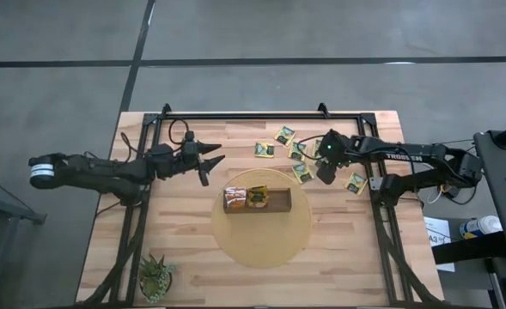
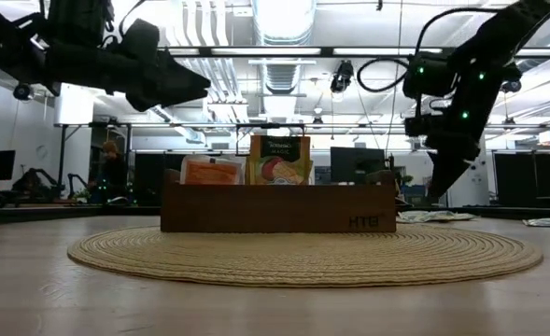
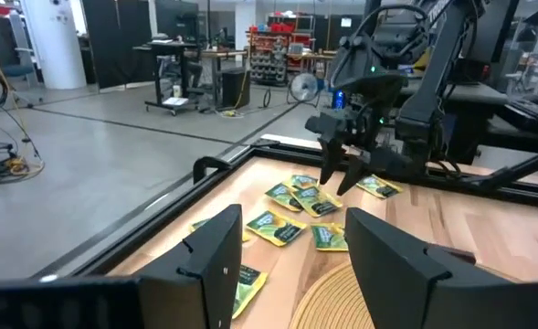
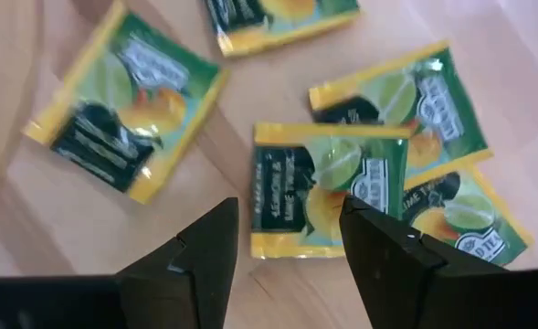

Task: Pick & Place Tea
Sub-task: Put the yellow tea bag into the right section of the wooden organizer

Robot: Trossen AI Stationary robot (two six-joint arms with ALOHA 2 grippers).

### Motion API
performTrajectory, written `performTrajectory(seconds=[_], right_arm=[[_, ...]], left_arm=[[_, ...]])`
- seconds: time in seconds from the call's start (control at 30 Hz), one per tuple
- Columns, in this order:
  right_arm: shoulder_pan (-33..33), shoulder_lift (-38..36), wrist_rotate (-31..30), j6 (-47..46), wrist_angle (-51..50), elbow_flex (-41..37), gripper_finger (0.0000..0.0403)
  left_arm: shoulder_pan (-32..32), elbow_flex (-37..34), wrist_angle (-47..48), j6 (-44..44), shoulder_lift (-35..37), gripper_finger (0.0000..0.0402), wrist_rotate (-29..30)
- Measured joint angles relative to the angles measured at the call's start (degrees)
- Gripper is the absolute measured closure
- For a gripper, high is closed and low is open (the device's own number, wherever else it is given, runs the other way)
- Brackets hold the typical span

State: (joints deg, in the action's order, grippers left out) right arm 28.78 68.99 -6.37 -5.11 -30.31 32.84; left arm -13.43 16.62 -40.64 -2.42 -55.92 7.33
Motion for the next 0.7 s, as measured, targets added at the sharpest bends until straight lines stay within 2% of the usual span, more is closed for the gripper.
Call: performTrajectory(seconds=[0.47, 0.6, 0.7], right_arm=[[2.3, 17.6, -2.1, -1.6, 9.8, 0.4, 0.0221], [2.3, 18.1, -2.1, -2.0, 9.7, 1.0, 0.0248], [2.3, 16.7, -2.2, -2.1, 9.1, 1.0, 0.0293]], left_arm=[[0.0, 0.0, 0.6, 0.0, 0.0, 0.0212, 0.0], [0.0, 0.0, 0.6, 0.0, 0.0, 0.0212, 0.0], [0.0, 0.0, 0.6, 0.0, 0.0, 0.0212, 0.0]])
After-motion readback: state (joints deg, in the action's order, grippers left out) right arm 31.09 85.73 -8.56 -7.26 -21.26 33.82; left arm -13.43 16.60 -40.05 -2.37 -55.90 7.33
